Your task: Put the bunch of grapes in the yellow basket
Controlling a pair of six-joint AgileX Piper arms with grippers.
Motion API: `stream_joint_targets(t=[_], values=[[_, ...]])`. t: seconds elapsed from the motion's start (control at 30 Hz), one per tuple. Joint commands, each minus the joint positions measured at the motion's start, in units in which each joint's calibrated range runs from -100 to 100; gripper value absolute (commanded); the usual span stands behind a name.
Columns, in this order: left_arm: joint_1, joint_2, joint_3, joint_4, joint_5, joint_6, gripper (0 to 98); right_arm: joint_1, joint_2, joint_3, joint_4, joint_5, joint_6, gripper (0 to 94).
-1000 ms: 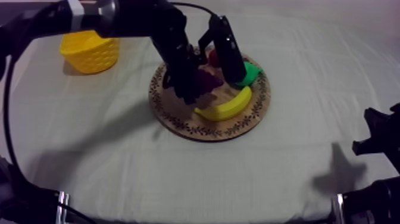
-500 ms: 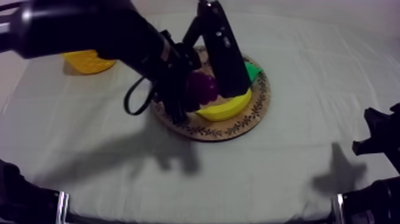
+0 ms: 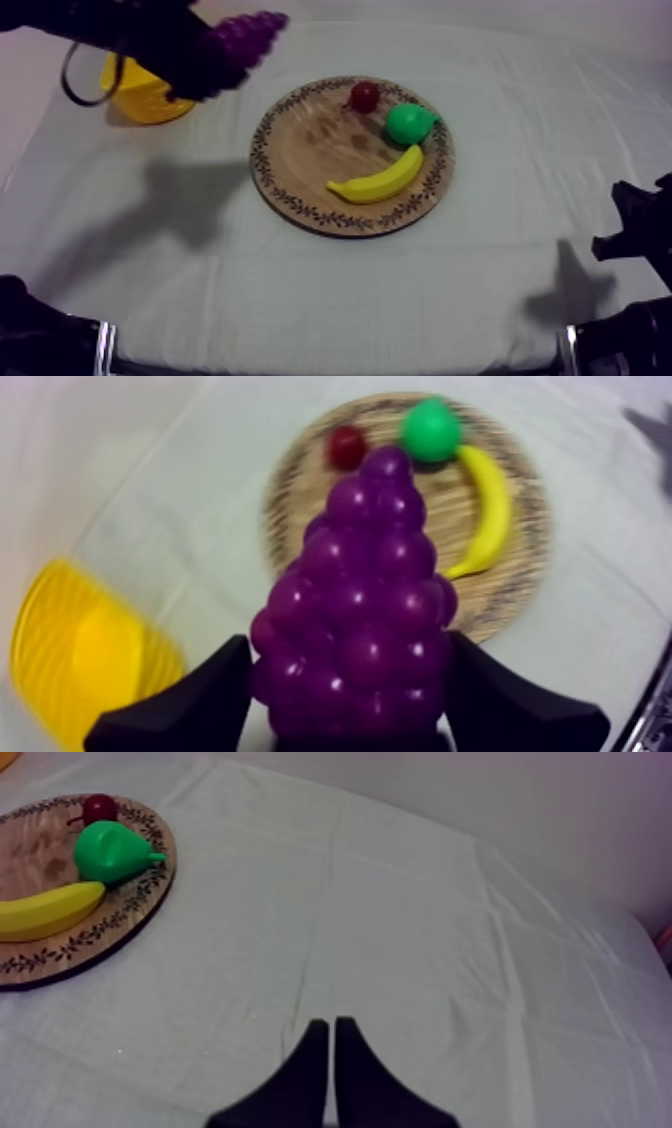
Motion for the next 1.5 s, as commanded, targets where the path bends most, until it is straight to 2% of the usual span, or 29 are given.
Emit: stream_joint_targets(t=[0.0,0.17,0.43,1.1,1.47], values=[[-6.7,-2.5,2.0,0.59,0.2,-0.2,68.3,0.0,0.0,0.0,0.0,0.0,0.0,0.3],[-14.2,-6.0,7.7,2.05,0.5,-1.3,68.0,0.0,0.0,0.0,0.0,0.0,0.0,0.3],[-20.8,-2.8,8.2,1.49,-1.1,-0.7,68.3,0.0,0.0,0.0,0.0,0.0,0.0,0.3],[-23.8,29.9,-26.8,1.13,-1.5,1.7,69.8,0.0,0.0,0.0,0.0,0.0,0.0,0.3],[-26.1,39.8,-29.8,1.45,-4.7,1.7,70.4,0.0,0.0,0.0,0.0,0.0,0.0,0.3]])
